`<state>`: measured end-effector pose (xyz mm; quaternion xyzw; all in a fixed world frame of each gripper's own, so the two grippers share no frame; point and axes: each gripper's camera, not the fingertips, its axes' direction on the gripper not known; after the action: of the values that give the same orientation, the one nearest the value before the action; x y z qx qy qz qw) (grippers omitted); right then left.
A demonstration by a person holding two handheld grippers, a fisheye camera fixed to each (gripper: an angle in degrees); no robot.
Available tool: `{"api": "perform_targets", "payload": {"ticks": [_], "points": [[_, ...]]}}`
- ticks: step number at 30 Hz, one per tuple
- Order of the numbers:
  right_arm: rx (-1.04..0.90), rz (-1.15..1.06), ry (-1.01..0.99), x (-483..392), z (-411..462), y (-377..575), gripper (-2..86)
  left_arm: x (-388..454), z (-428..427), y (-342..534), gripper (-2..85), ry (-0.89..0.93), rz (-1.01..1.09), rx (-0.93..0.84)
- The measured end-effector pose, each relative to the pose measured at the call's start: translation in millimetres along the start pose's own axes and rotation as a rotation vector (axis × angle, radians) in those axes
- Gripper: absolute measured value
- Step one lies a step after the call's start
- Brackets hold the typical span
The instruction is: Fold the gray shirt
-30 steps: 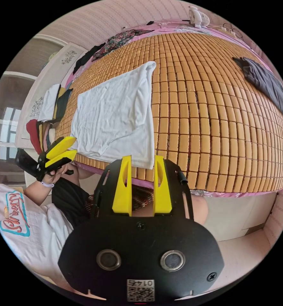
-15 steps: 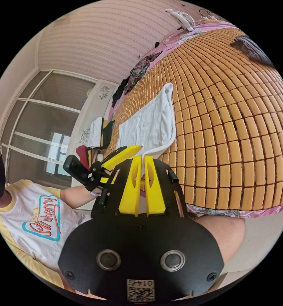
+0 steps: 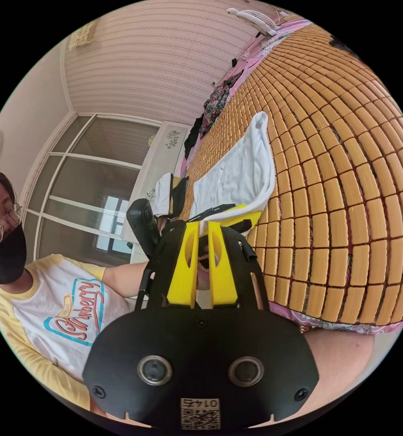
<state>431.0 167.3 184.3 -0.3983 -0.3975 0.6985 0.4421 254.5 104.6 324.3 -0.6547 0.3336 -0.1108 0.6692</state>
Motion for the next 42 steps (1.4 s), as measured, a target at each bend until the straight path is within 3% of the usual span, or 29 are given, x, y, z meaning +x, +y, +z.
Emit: {"api": "perform_targets", "payload": {"ticks": [6, 11, 16, 20, 25, 33, 37, 42], "points": [[0.137, 0.112, 0.211, 21.8, -31.2, 9.7, 10.9, 9.6, -38.8, 28.9, 0.2, 0.097, 0.066, 0.043], [0.195, 0.155, 0.256, 30.7, -34.3, 10.1, 12.6, 37.0, -82.0, 73.2, -0.4, 0.124, 0.200, 0.041], [0.230, 0.165, 0.307, 26.4, -20.3, -1.3, 7.6, 50.6, -116.0, 102.5, -0.5, 0.122, 0.247, 0.050], [0.170, 0.152, 0.413, 21.8, -1.2, -8.9, 3.2, 43.6, -141.7, 115.6, -0.5, 0.117, 0.220, 0.048], [0.174, 0.188, 0.351, 23.7, -9.5, 11.2, 2.3, 27.0, -170.8, 114.5, -0.4, 0.137, 0.168, 0.070], [0.265, -0.007, 0.419, -75.3, -56.3, 37.0, 1.5, -17.1, -237.5, 92.8, -0.2, 0.289, 0.045, 0.281], [0.221, -0.144, 0.425, -118.4, -8.2, 9.0, 1.6, -68.0, -260.0, 102.9, 0.0, 0.285, -0.107, 0.351], [0.058, -0.299, 0.450, -150.9, 137.7, -75.4, 4.1, -139.4, -277.9, 118.0, 0.3, 0.220, -0.300, 0.408]]}}
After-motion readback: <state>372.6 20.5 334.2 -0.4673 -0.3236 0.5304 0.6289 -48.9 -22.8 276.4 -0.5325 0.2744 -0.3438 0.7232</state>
